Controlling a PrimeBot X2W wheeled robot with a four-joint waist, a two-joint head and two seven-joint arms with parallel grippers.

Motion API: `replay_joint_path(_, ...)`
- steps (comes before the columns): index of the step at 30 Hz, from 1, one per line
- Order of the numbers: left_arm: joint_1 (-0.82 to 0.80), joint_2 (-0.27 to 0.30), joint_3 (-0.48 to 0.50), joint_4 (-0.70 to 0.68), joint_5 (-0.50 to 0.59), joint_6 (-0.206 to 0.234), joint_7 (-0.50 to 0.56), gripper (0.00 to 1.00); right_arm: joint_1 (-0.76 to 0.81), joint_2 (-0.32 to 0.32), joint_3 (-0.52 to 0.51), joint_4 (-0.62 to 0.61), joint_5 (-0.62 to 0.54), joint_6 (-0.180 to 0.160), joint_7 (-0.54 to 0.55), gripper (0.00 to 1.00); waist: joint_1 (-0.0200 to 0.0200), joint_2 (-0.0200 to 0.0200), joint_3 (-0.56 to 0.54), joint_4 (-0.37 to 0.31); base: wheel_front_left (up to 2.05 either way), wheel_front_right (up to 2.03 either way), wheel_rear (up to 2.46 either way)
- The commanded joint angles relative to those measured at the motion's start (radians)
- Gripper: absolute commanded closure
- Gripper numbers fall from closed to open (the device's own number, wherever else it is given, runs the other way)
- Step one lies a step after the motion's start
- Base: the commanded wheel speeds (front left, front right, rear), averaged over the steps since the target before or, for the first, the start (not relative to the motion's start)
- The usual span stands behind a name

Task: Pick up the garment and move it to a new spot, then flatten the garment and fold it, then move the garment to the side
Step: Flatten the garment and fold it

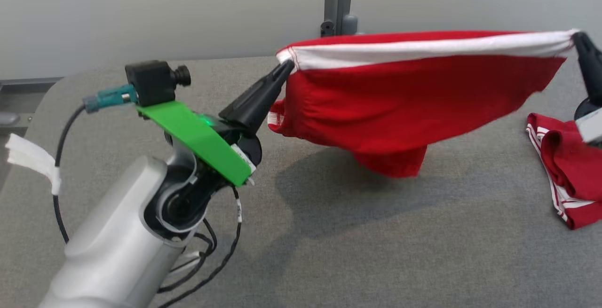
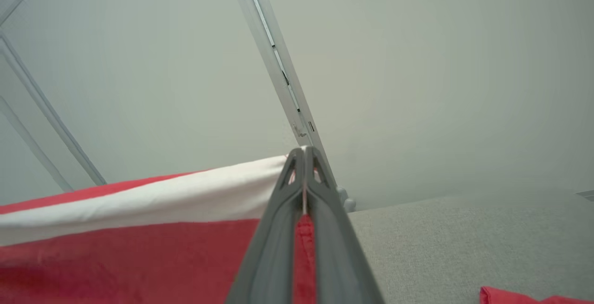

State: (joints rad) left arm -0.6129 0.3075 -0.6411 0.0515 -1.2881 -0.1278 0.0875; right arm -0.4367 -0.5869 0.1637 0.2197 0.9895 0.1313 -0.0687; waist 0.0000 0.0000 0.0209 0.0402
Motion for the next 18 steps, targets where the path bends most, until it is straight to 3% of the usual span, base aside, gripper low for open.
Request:
replay_joint_path(1,-0.05,0.02,0.003,-0.014,-0.03,-0.005,0.016,1.0,-0.04,-0.026,-0.016,-0.018,0.038,-0.001,0.037,1.0,0.0,0.0,-0.029,-0.017,0.0,0.0,0.0)
replay_joint_path(8,-0.225,0.035,0.018,-0.028,-0.122,-0.005,0.097,1.0,-0.188,-0.073,-0.061,-0.096,0.127,-0.001,0.151,1.0,0.0,0.0,-0.035,-0.034,0.0,0.0,0.0)
replay_joint_path(18,-0.389,0.026,0.004,0.069,-0.144,-0.005,0.158,1.0,-0.36,-0.038,-0.036,-0.028,0.071,-0.001,0.229,1.0,0.0,0.0,0.047,-0.078,0.0,0.0,0.0)
